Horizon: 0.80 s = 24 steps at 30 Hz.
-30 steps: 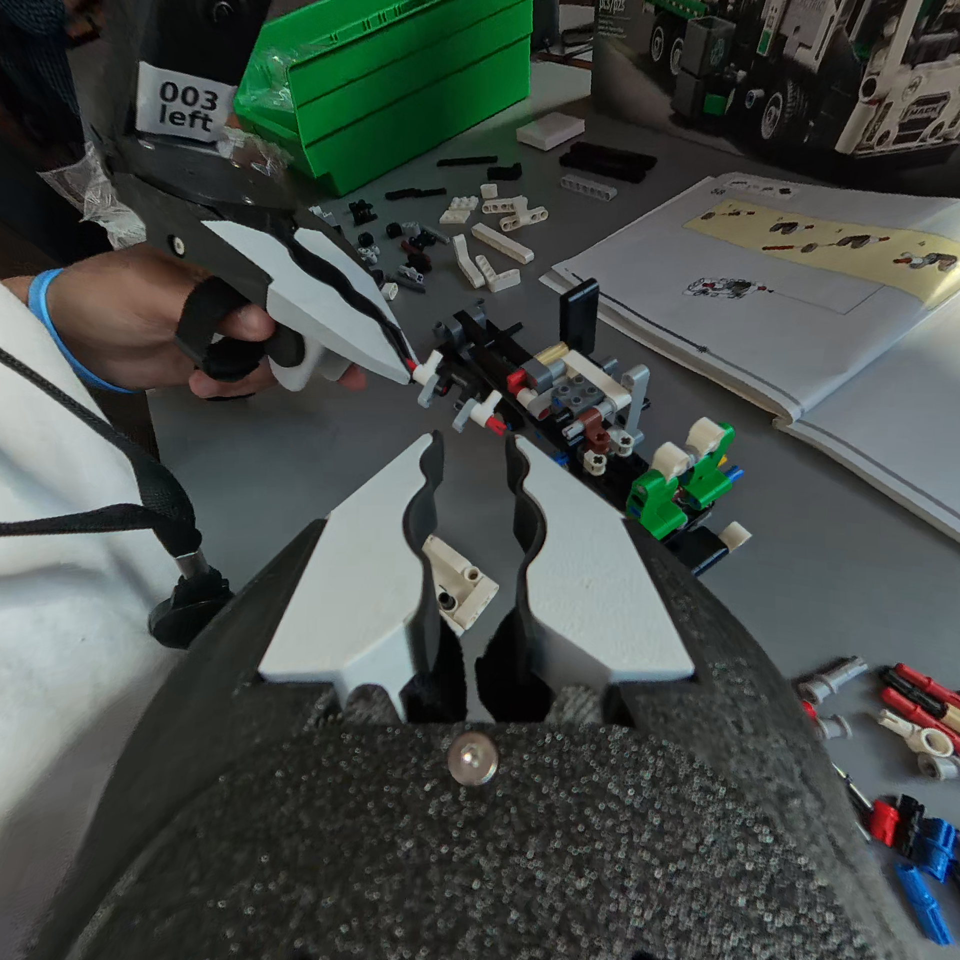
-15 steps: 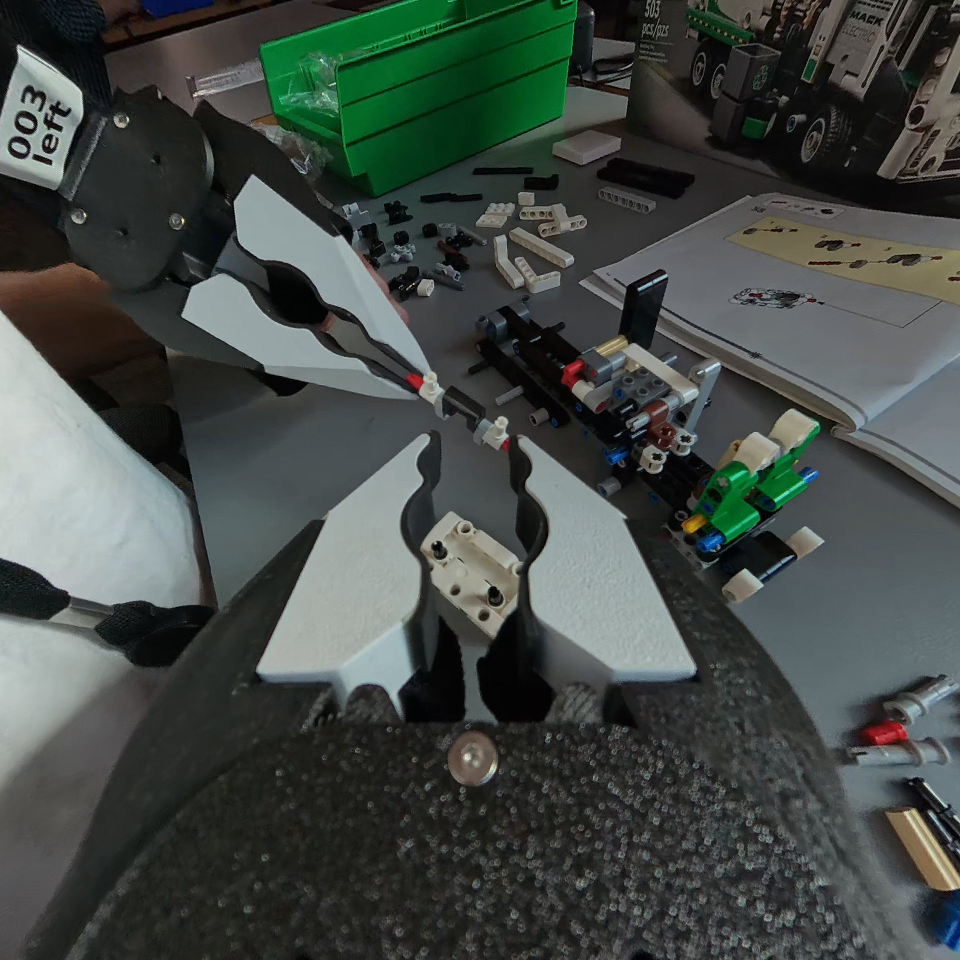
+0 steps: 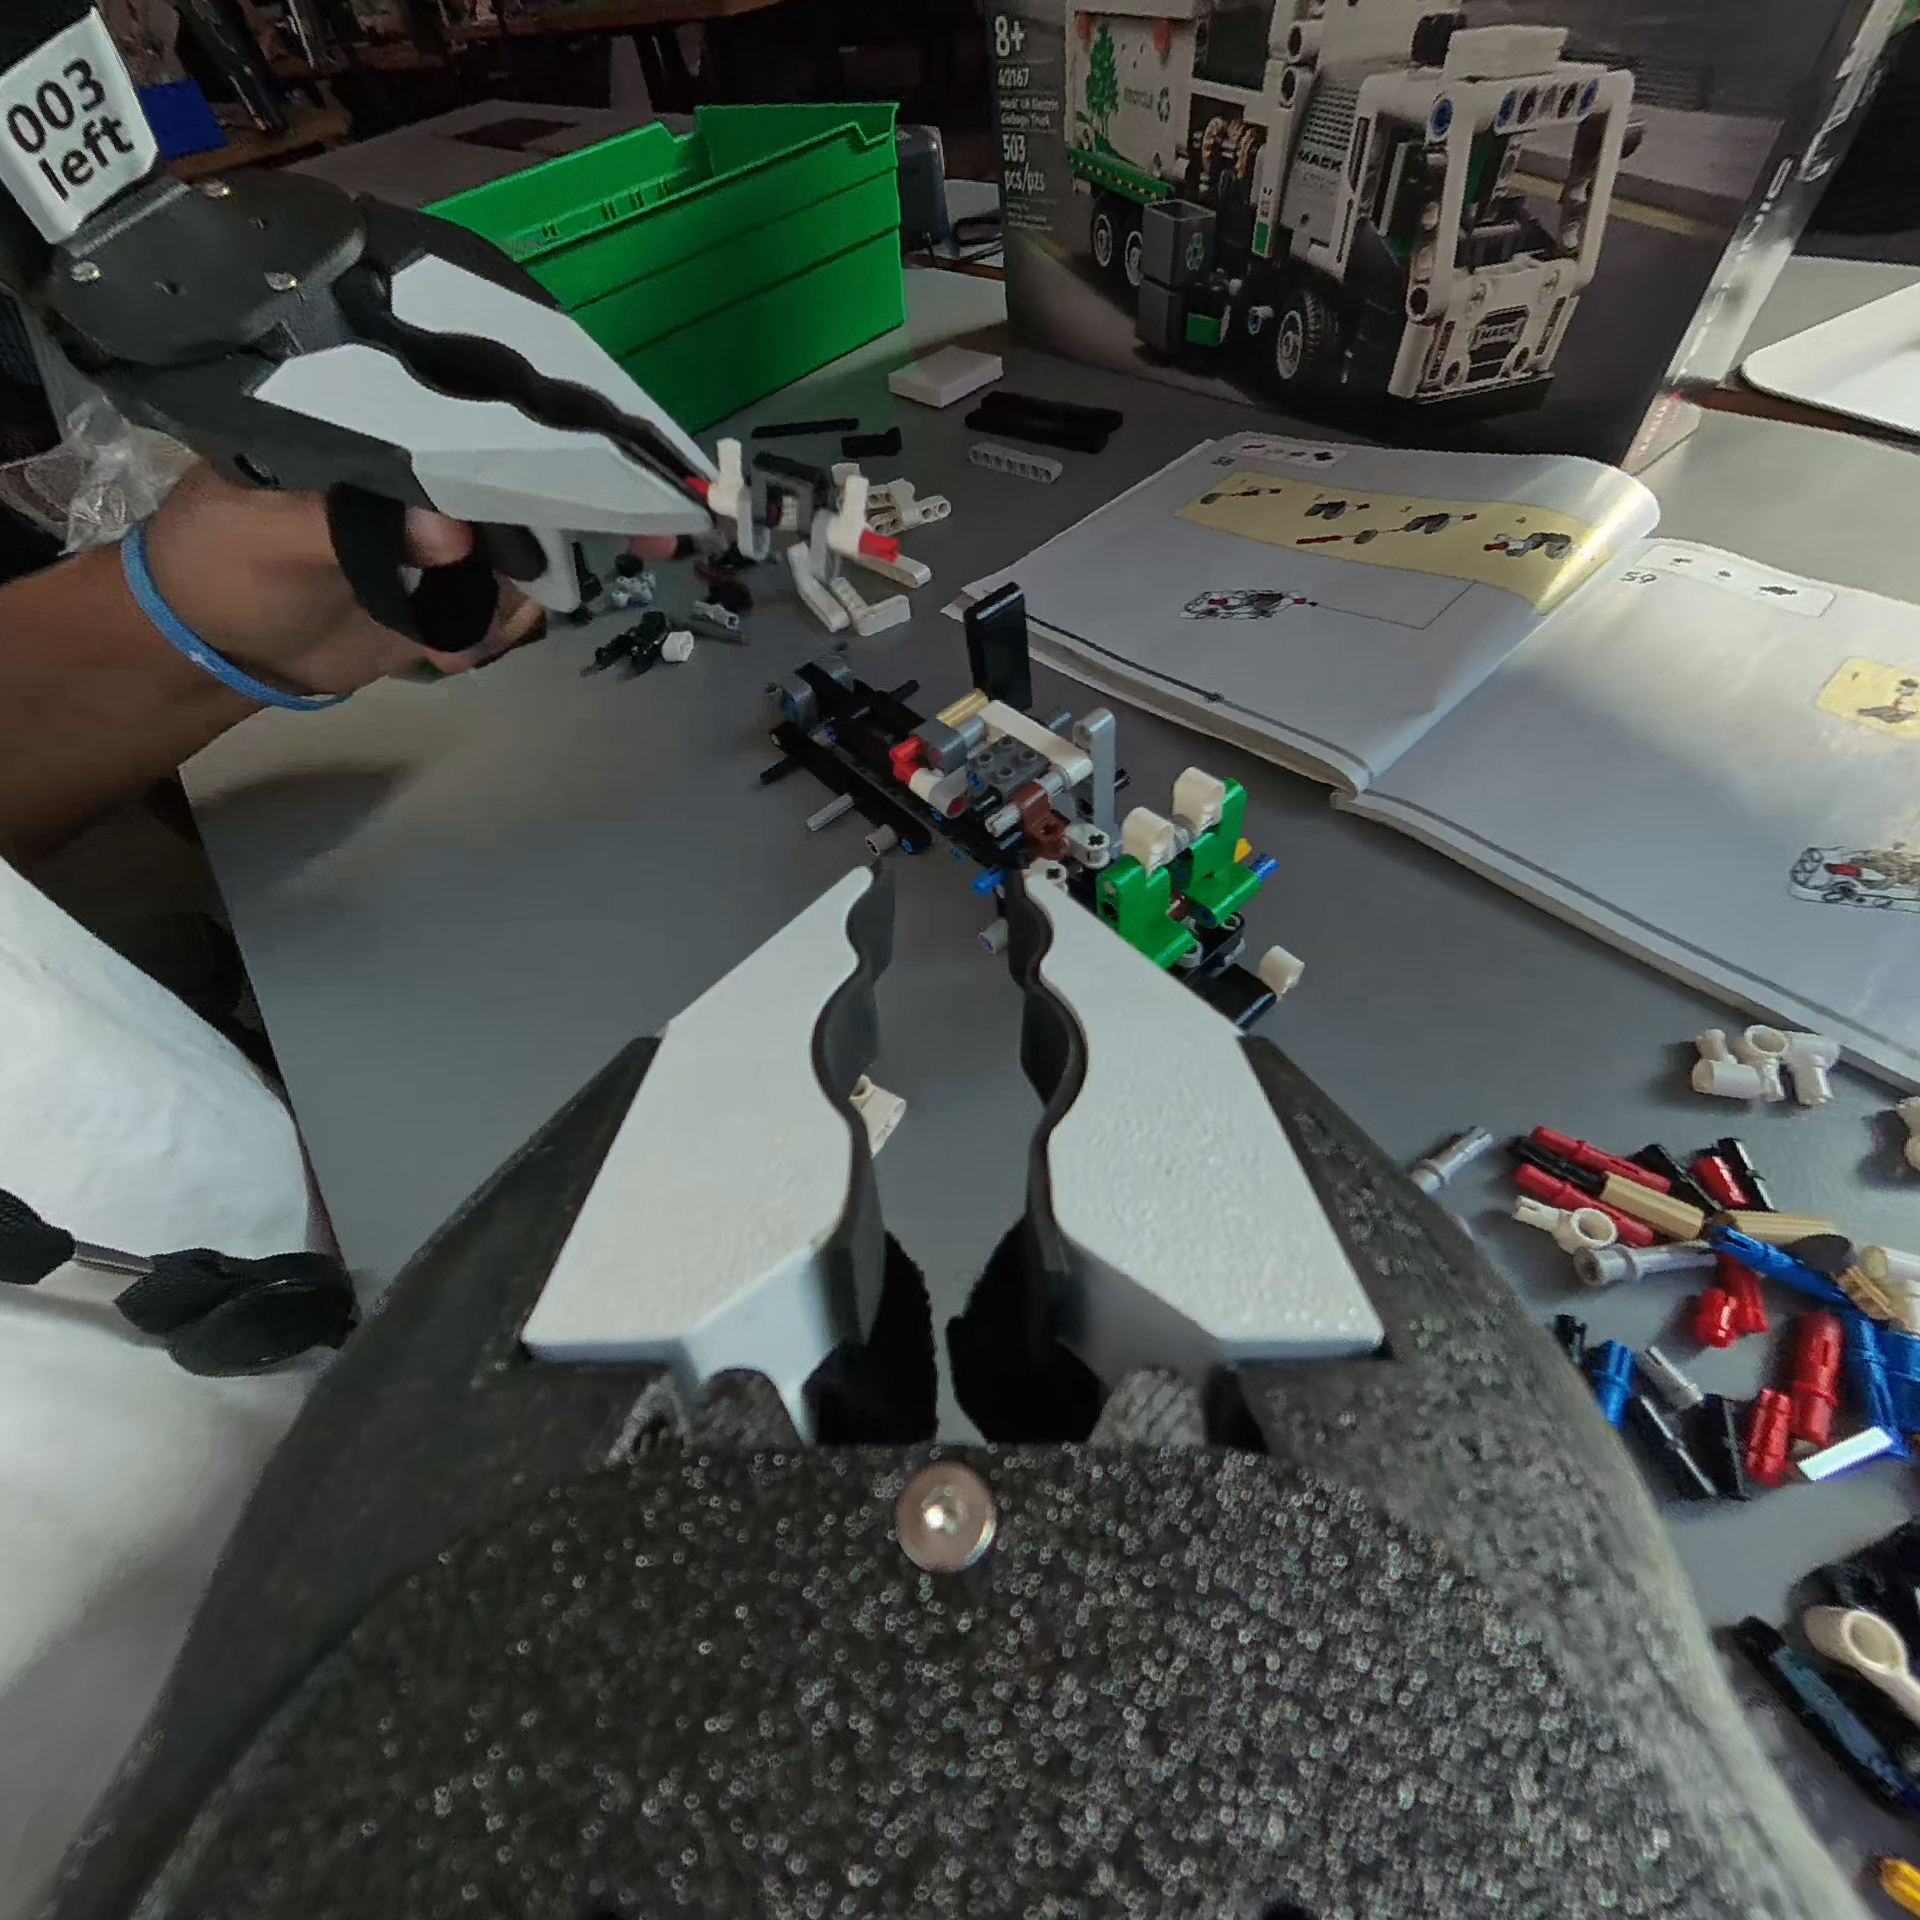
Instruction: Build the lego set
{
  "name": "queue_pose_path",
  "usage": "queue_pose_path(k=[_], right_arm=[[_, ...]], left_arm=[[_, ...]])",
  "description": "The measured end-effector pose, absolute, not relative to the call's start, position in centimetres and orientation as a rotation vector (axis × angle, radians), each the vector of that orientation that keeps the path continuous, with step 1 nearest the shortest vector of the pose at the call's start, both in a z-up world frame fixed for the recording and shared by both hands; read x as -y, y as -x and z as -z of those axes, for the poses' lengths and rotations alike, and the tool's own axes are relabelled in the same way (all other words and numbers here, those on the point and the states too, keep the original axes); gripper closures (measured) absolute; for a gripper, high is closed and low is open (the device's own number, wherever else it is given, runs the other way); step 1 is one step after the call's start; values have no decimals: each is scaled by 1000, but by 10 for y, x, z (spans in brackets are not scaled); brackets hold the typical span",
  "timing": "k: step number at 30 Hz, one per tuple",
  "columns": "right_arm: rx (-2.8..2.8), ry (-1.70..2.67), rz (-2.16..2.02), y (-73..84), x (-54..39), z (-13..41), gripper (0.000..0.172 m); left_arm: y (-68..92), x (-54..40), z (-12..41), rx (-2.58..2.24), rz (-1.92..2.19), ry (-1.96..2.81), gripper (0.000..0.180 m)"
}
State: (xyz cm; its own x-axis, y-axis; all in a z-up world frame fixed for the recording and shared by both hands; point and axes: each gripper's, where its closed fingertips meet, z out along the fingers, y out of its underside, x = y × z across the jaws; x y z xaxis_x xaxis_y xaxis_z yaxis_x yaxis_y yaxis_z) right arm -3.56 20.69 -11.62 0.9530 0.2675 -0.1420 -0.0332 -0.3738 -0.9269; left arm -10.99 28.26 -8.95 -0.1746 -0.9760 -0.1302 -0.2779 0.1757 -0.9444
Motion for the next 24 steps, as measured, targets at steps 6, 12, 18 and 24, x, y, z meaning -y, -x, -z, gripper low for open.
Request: queue_pose_path(k=[6,12,18,24], right_arm=[[87,1856,-296,1,-206,111,154],[55,1812,-408,0,-201,115,155],[67,1798,-375,-7,-203,113,156],[75,1779,-386,-8,-205,110,155]], left_arm=[[94,-347,78,-1487,1103,1457,178],[73,-383,79,-1379,1085,1491,179],[60,-387,94,-1432,1074,1457,178],[57,-385,106,-1530,956,1397,178]])
